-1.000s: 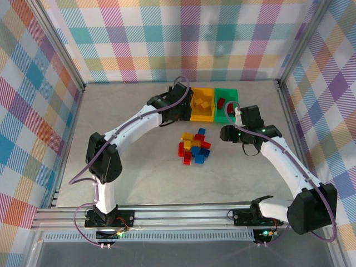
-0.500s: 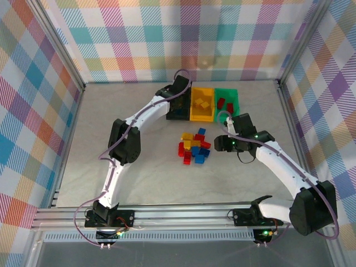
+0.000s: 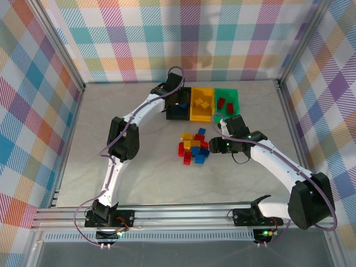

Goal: Sort the legos into containers by color

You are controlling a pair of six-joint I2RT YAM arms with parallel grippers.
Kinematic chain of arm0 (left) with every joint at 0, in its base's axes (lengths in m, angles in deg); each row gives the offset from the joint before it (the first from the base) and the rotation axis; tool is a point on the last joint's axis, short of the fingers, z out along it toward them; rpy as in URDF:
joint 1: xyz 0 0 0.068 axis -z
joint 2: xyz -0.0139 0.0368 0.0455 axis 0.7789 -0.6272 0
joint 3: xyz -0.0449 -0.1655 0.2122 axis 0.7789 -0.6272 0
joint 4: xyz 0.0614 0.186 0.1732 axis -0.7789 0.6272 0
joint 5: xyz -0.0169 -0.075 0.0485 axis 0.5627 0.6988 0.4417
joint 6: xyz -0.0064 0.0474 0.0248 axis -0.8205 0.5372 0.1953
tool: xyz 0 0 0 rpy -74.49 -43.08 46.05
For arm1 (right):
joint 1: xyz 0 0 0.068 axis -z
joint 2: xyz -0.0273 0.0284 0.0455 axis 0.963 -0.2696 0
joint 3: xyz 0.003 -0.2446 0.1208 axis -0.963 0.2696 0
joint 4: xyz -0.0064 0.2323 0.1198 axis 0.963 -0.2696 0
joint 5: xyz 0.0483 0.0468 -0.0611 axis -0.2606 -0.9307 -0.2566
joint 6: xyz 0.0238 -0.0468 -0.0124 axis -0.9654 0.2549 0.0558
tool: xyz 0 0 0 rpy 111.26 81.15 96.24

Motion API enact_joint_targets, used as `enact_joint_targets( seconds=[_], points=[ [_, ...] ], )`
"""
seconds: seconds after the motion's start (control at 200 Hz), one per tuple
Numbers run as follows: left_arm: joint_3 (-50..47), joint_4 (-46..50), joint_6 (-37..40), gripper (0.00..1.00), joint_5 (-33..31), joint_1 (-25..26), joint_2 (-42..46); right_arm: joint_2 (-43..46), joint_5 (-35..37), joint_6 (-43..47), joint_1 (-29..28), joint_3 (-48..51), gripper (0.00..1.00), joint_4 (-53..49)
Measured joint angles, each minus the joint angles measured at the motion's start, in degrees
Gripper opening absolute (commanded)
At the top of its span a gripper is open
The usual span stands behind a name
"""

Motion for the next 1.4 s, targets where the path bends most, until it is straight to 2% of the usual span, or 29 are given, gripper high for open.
enact_joint_targets(
  seconds=[0.08,0.18,0.465,0.625,0.8,1.06,1.4],
  points=[
    [-1.09,-0.46,0.00,0.58,0.15,0.02,0.44,-0.26,0.39,0.00,-0.07,-0.24,0.58,-0.15],
    [-7.74,-1.53,-0.24,0.59,0.46,0.02,3.91,-1.57,1.29,0.09,-0.04,-2.08,0.58,-0.44],
    [-28.92,-1.79,-2.27,0.61,0.61,0.02,23.02,-8.94,1.99,5.99,-0.04,-8.83,0.55,-0.42],
    [-37.11,-1.70,-4.00,0.61,0.61,0.20,32.63,-14.97,2.03,9.57,-0.04,-11.96,0.54,-1.05],
    [-44.50,-1.36,-5.99,0.61,0.50,1.62,39.15,-19.91,2.01,11.06,-0.04,-12.57,0.56,-0.96],
    [-48.43,-0.37,-8.02,0.61,0.37,4.94,43.06,-24.15,1.09,13.42,-0.11,-12.90,0.57,0.11],
    [-48.43,1.38,-8.02,0.61,-0.85,4.96,43.56,-28.65,0.74,14.27,-0.66,-14.67,0.56,1.46]
  ],
)
